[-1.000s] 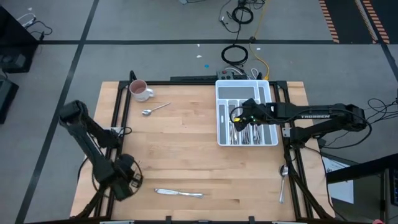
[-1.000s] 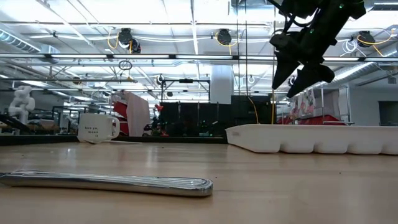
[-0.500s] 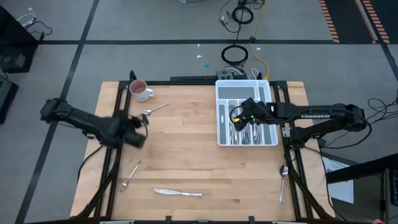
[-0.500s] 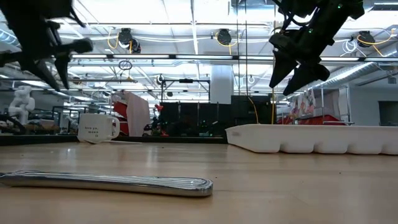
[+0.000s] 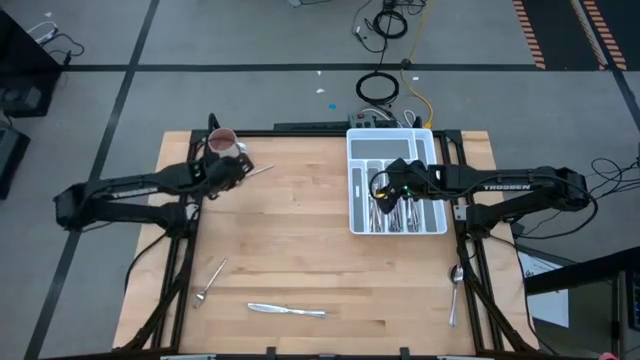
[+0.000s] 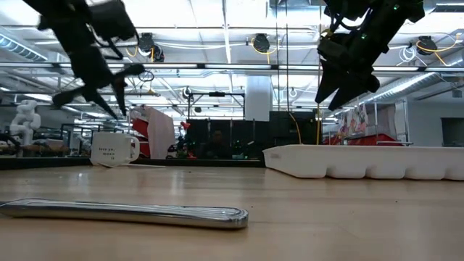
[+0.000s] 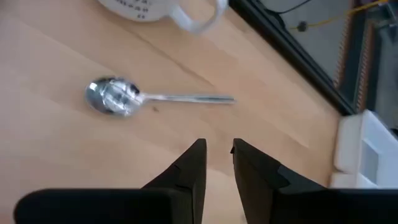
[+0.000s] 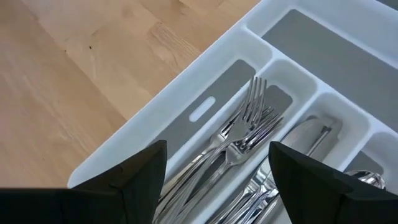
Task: Sort silverware
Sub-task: Put the silver spoon into the silverware tray
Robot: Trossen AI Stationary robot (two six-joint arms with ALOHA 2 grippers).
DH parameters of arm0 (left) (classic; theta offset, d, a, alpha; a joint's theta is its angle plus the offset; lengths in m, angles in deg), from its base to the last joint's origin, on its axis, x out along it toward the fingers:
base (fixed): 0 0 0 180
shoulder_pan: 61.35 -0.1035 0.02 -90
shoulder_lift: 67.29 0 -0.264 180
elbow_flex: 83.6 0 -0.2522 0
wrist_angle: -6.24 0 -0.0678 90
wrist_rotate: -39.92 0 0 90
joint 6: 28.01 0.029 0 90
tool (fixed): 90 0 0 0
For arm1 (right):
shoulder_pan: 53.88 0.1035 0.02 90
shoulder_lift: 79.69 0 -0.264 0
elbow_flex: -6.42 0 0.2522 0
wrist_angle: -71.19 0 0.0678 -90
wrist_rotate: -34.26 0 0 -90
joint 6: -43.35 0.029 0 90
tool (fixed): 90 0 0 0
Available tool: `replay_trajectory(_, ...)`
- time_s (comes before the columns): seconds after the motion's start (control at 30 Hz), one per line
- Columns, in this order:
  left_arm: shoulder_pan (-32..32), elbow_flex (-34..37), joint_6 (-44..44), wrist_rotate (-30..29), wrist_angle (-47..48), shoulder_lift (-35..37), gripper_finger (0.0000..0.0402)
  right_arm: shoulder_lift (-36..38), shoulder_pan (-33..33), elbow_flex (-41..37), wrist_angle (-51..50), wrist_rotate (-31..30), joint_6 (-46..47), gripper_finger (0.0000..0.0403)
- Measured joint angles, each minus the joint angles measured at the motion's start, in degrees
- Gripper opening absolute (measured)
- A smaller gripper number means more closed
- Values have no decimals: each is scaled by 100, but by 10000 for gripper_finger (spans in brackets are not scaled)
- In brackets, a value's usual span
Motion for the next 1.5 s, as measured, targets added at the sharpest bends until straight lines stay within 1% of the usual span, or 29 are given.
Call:
replay_trajectory(0.07, -405, -21, 335, 370, -43, -317, 84, 0, 0, 0, -2, 3, -109, 272)
replay_trajectory(0.13, -800, -21, 715, 1039, 150, -634, 84, 0, 1, 0, -2, 30, -202, 272)
replay_trajectory(0.2, -1072, -20, 1043, 1577, 428, -940, 84, 0, 1, 0, -2, 72, -234, 272)
replay_trajectory(0.27, -1230, -18, 1256, 1814, 607, -1154, 84, 0, 0, 0, -2, 138, -238, 272)
replay_trajectory(0.37, -1325, -18, 1371, 1843, 666, -1264, 84, 0, 2, 0, -5, 153, -274, 272)
replay_trajectory(0.47, -1413, -18, 1430, 1699, 744, -1221, 84, 0, 2, 1, -5, 155, -362, 272)
replay_trajectory(0.53, -1558, -18, 1582, 1588, 948, -1215, 84, 0, 2, 2, -8, 153, -424, 272)
replay_trajectory(0.67, -1938, -18, 2008, 1571, 1283, -1247, 84, 0, 2, 2, -9, 153, -466, 272)
replay_trajectory(0.87, -2282, -18, 2473, 1567, 674, -1245, 84, 0, -48, 1, -7, 153, -531, 272)
replay_trajectory(1.0, -2475, -21, 2893, 1580, 556, -1403, 84, 0, -99, 2, -7, 153, -529, 272)
replay_trajectory(1.13, -2639, -21, 3388, 1882, 466, -1730, 86, 0, -111, 2, -7, 153, -530, 272)
replay_trajectory(1.27, -2637, -20, 3639, 2023, 219, -1949, 112, 0, -111, 2, -7, 153, -553, 272)
replay_trajectory(1.5, -2635, -21, 3634, 1932, 150, -2205, 190, 0, -111, 2, -7, 155, -638, 272)
